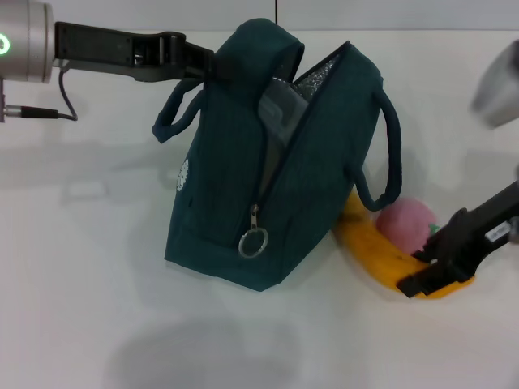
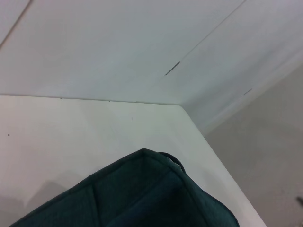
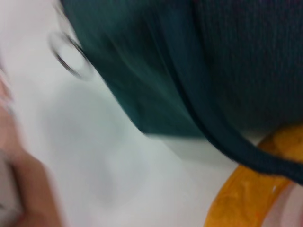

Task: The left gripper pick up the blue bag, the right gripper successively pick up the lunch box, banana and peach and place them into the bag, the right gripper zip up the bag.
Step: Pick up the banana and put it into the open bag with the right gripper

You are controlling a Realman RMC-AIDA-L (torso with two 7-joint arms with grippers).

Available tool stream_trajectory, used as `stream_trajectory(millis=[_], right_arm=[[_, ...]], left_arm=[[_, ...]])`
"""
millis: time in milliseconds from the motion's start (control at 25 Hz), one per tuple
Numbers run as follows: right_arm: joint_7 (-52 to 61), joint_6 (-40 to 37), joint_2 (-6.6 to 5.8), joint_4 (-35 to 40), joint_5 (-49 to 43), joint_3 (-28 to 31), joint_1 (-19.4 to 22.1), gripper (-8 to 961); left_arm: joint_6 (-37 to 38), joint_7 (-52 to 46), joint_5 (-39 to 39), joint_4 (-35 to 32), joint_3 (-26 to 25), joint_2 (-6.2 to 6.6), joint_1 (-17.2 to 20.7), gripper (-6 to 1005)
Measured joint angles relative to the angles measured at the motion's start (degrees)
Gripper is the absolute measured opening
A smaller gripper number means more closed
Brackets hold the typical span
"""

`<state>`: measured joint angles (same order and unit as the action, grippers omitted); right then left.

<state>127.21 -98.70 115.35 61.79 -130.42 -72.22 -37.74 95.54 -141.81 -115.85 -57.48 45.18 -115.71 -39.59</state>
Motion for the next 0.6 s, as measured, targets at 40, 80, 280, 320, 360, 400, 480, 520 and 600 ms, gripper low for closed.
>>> stream_trajectory(millis=[40, 80, 280, 320, 360, 400, 480, 520, 600], right_arm=[[-1.8, -2.3, -0.09, -1.5, 2.1, 3.5, -0.1, 464], [-3.7, -4.7, -0.24, -3.0, 3.8, 7.0, -0.2, 464], [-10.1, -14.2, -2.36, -11.4, 9.3, 18.3, -0.5, 460], [-11.0, -15.6, -2.96, -13.2, 10.3, 19.4, -0.5, 460], [-11.6, -16.6, -3.52, -15.0, 11.2, 20.1, -0.3, 459], [-12.1, -17.2, -3.92, -16.3, 12.0, 20.4, -0.1, 458], [-12.9, -17.6, -4.51, -18.3, 13.1, 20.6, 0.5, 457], [-13.1, -17.2, -4.66, -18.7, 13.3, 20.7, 0.9, 456], [-13.1, -16.0, -4.77, -18.9, 13.1, 20.7, 1.6, 456]], left_arm=[[0.0, 0.0, 0.0, 0.0, 0.0, 0.00, 0.0, 79], [0.0, 0.0, 0.0, 0.0, 0.0, -0.05, 0.0, 79], [0.0, 0.0, 0.0, 0.0, 0.0, -0.26, -0.2, 80], [0.0, -0.1, 0.0, 0.0, 0.0, -0.29, -0.3, 80], [0.0, -0.1, 0.0, 0.0, 0.0, -0.30, -0.4, 80], [0.0, -0.1, 0.0, 0.0, 0.0, -0.30, -0.5, 80], [0.0, 0.0, 0.0, 0.0, 0.0, -0.30, -0.8, 80], [0.0, 0.0, 0.0, 0.0, 0.0, -0.31, -0.8, 80], [0.0, 0.0, 0.0, 0.0, 0.0, -0.31, -0.9, 80]])
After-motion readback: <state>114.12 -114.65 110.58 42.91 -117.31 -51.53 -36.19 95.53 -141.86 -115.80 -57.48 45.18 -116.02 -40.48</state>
